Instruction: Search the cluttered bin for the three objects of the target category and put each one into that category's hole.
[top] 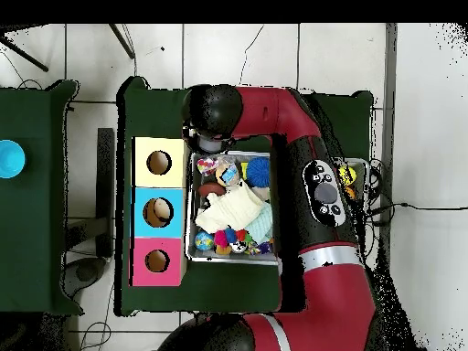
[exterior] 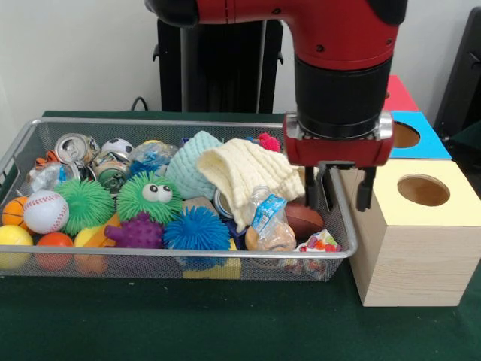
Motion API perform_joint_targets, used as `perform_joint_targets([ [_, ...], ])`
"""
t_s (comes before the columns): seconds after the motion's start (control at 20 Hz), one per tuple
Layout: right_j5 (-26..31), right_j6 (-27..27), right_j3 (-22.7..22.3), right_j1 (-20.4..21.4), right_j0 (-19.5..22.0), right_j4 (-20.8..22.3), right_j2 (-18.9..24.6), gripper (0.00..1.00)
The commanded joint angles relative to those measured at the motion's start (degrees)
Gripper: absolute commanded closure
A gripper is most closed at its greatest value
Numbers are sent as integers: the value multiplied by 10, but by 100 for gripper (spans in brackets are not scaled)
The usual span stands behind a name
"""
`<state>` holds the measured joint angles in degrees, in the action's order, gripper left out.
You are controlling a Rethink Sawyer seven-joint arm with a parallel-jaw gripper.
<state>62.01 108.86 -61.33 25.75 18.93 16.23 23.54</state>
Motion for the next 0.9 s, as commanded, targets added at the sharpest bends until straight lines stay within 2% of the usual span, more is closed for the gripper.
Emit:
perform_joint_targets([
  [0.05,83,-247,30,-33,15,35,67,0],
  [0.15,80,-242,28,-29,20,35,64,0],
  [0.3,95,-265,45,-43,24,39,70,0],
  [0.5,134,-358,87,-68,23,59,89,0],
  [0.65,161,-391,119,-90,21,67,97,0],
  [0.9,238,-455,179,-118,16,80,107,0],
])
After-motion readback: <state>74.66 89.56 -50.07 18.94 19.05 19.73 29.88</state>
